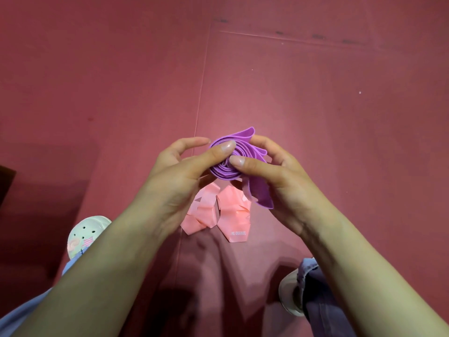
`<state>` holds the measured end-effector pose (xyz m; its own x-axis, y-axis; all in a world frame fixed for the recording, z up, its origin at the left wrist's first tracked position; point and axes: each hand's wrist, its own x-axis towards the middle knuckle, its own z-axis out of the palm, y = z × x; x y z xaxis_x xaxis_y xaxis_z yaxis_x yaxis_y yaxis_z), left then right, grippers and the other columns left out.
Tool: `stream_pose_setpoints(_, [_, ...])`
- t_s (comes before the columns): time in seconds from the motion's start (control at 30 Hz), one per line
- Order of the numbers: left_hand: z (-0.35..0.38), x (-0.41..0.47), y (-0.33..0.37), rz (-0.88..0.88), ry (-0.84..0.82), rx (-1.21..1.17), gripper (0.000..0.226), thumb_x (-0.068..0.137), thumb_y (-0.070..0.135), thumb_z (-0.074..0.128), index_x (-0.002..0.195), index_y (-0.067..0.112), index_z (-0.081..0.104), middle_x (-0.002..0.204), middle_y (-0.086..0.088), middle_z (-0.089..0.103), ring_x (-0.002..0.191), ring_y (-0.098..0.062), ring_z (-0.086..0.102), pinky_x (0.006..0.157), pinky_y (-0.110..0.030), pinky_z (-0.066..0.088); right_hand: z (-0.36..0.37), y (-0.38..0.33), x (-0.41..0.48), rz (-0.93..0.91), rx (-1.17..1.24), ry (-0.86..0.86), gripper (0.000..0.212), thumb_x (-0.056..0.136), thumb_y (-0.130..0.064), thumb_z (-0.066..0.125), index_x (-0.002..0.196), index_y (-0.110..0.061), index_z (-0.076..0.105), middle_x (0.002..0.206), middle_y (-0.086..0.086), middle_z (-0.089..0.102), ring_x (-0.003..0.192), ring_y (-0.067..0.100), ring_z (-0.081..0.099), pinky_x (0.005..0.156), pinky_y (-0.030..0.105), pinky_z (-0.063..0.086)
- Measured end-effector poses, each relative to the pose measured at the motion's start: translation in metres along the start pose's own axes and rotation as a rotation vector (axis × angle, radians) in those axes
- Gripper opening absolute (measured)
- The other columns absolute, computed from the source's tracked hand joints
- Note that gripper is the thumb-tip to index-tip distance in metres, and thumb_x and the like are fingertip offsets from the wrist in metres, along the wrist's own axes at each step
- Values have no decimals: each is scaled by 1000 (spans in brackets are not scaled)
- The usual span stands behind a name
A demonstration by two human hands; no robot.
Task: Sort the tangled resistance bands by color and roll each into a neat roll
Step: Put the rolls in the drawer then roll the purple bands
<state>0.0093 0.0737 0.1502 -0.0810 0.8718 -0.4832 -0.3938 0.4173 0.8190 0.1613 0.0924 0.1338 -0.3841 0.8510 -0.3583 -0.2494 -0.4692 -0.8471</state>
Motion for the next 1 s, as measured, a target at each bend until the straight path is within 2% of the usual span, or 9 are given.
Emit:
stream_pose_setpoints(0.13, [-1, 0, 1, -23, -14, -63, 88, 44, 30, 80, 124, 2, 56, 87, -9, 74, 79, -20, 69, 86, -32, 56, 0, 0, 1, 32, 54, 16, 49, 65, -9, 78, 111, -21, 64, 98, 8, 71, 89, 25, 65, 95, 46, 47])
stream_pose_setpoints(0.27, [0, -1, 4, -18, -31, -78, 90, 44, 29, 80, 126, 2, 55, 87, -10, 74, 79, -21, 68, 87, -35, 55, 0, -3, 0, 12, 93, 0, 59, 66, -7, 76, 122, -11, 57, 95, 7, 72, 86, 22, 67, 85, 35, 52])
stream_pose_setpoints(0.4, [0, -2, 3, 20, -27, -56, 86, 39, 28, 83, 118, 8, 57, 84, -11, 74, 72, -21, 70, 71, -31, 59, 2, -5, -2, 38, 45, 1, 61, 66, -10, 76, 124, -12, 56, 100, 9, 69, 92, 26, 64, 98, 47, 46])
stream_pose_setpoints(0.5, [2, -2, 0, 30, 10, -30, 89, 35, 23, 92, 116, 10, 58, 84, -13, 74, 66, -21, 70, 58, -25, 55, 3, -4, -2, 83, 52, -4, 61, 66, -11, 75, 124, -15, 55, 99, 7, 70, 88, 25, 65, 92, 47, 50])
stream_pose_setpoints(0.6, [2, 0, -1, 37, 27, -25, 93, 32, 29, 90, 117, 9, 57, 86, -13, 74, 67, -20, 70, 59, -24, 54, 5, -4, -3, 84, 74, -15, 60, 68, -10, 75, 124, -11, 55, 99, 10, 69, 89, 27, 66, 92, 50, 50])
stream_pose_setpoints(0.67, [1, 0, -1, 50, 12, -11, 98, 29, 26, 94, 118, 8, 56, 84, -9, 75, 67, -18, 70, 59, -22, 55, 5, -4, -3, 62, 64, -14, 55, 69, -9, 74, 121, -8, 57, 93, 9, 69, 82, 24, 67, 80, 40, 55])
stream_pose_setpoints(0.77, [-1, 0, 0, 36, -43, -12, 81, 40, 22, 94, 112, 9, 59, 86, -8, 75, 72, -17, 72, 63, -23, 56, 3, -6, -4, 35, 82, 17, 49, 69, -7, 74, 116, -5, 60, 89, 9, 71, 75, 19, 69, 67, 26, 56])
stream_pose_setpoints(0.9, [-3, 0, 0, 22, -63, 27, 75, 47, 19, 87, 115, 9, 59, 91, -12, 75, 79, -21, 73, 68, -23, 56, -1, -6, -2, 60, 96, 64, 65, 63, -4, 79, 123, -7, 55, 92, 9, 72, 81, 21, 68, 80, 32, 56])
stream_pose_setpoints(1.0, [-6, 1, 1, 37, -61, 36, 75, 46, 18, 86, 115, 10, 58, 90, -13, 75, 78, -21, 73, 65, -24, 56, -2, -5, -1, 100, 143, 50, 65, 63, -4, 75, 123, -14, 52, 92, 7, 72, 83, 24, 66, 94, 44, 50])
